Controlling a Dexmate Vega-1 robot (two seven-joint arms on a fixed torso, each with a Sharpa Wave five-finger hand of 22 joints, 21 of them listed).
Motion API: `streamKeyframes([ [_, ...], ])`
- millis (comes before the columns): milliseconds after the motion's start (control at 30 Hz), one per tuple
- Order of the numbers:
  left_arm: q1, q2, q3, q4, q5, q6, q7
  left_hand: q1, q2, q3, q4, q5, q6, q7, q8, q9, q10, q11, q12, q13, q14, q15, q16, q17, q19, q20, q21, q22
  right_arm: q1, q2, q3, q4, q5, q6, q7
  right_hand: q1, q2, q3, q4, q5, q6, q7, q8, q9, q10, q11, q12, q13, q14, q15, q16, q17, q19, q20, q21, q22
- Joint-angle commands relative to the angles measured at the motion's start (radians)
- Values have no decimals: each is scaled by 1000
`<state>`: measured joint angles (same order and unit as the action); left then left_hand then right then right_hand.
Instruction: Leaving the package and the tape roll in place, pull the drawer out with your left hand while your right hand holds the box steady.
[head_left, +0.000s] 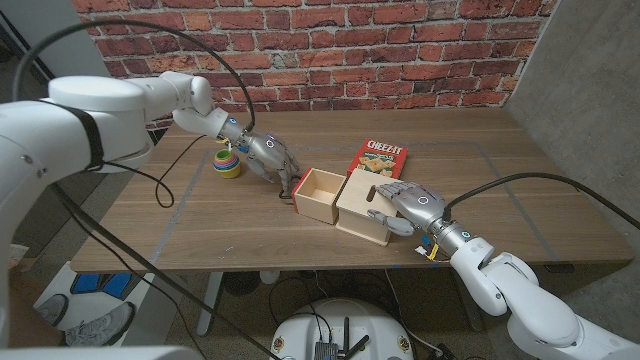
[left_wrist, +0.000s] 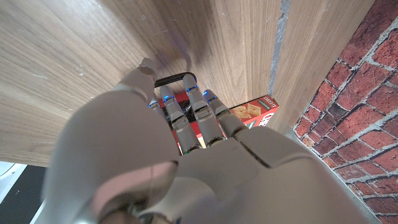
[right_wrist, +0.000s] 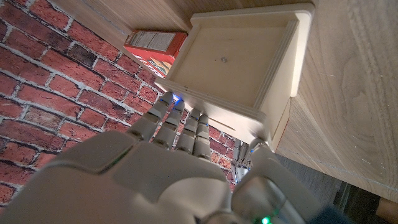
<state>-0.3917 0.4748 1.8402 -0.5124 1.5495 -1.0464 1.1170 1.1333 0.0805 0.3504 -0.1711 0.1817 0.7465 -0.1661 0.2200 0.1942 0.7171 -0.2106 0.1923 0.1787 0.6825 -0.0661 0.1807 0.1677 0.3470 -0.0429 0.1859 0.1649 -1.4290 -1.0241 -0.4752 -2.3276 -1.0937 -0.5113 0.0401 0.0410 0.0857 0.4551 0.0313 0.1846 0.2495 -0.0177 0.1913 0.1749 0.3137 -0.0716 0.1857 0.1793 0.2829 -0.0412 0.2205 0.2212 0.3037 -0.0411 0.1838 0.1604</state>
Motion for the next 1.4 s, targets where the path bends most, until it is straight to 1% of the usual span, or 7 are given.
streamKeyframes([
  [33,-13,10,9,-5,0,10,0,8,5,2,0,4,3,-2,0,0,7,0,-2,3,8,-171,-1,2,9,-156,4,4,1,3,-2,5,-7,-3,-6,3,36,5,-4,-1,8,0,-1,3,12,2,3,4,-5,-40,5,3,9,-62,4,5],
  [533,-20,20,8,-14,-16,12,0,7,7,4,1,4,3,-3,-1,1,9,0,-2,4,10,-171,-2,1,9,-157,5,4,2,4,-2,9,-9,-4,-13,5,37,5,-8,-2,9,0,-1,3,11,1,3,4,-7,-40,6,5,12,-62,5,5],
  [833,-20,13,-3,-4,-33,8,0,3,-5,1,-1,3,-17,1,-11,1,-9,-1,-9,3,-7,-169,-10,-1,10,-158,5,4,2,10,-5,11,-12,-9,-16,6,37,5,-10,-2,9,0,-1,3,11,1,2,4,-9,-39,6,6,12,-60,4,5],
  [933,-18,12,-7,3,-41,2,0,-2,-13,-5,1,2,-30,1,-16,1,-22,0,-12,3,-20,-169,-11,-1,10,-159,4,4,3,11,-6,10,-13,-10,-12,8,38,6,-12,-2,10,0,-1,3,10,0,2,4,-9,-40,7,7,12,-60,4,5],
  [1000,-16,13,-12,6,-48,0,0,-9,-20,-11,3,2,-65,0,-27,1,-56,0,-18,2,-45,-168,-14,-1,13,-160,5,5,3,12,-7,9,-14,-12,-10,9,39,6,-13,-2,10,0,-1,3,11,1,2,4,-9,-39,7,7,13,-60,4,5],
  [1200,-15,9,-16,20,-59,-15,0,-35,-43,-37,9,1,-123,-1,-33,3,-124,1,-20,1,-106,-163,-14,0,14,-162,4,4,8,12,-7,10,-12,-9,-7,12,40,7,-16,-2,11,-1,-1,3,12,0,2,4,-8,-40,8,8,14,-59,4,5],
  [1400,-19,6,-13,40,-72,-39,0,-59,-44,-52,19,0,-135,0,-31,3,-136,1,-16,1,-130,-159,-11,1,15,-162,4,5,12,11,-6,11,-5,-3,-7,13,40,7,-19,-3,12,0,-1,3,12,0,2,4,-9,-40,8,8,15,-58,4,5],
])
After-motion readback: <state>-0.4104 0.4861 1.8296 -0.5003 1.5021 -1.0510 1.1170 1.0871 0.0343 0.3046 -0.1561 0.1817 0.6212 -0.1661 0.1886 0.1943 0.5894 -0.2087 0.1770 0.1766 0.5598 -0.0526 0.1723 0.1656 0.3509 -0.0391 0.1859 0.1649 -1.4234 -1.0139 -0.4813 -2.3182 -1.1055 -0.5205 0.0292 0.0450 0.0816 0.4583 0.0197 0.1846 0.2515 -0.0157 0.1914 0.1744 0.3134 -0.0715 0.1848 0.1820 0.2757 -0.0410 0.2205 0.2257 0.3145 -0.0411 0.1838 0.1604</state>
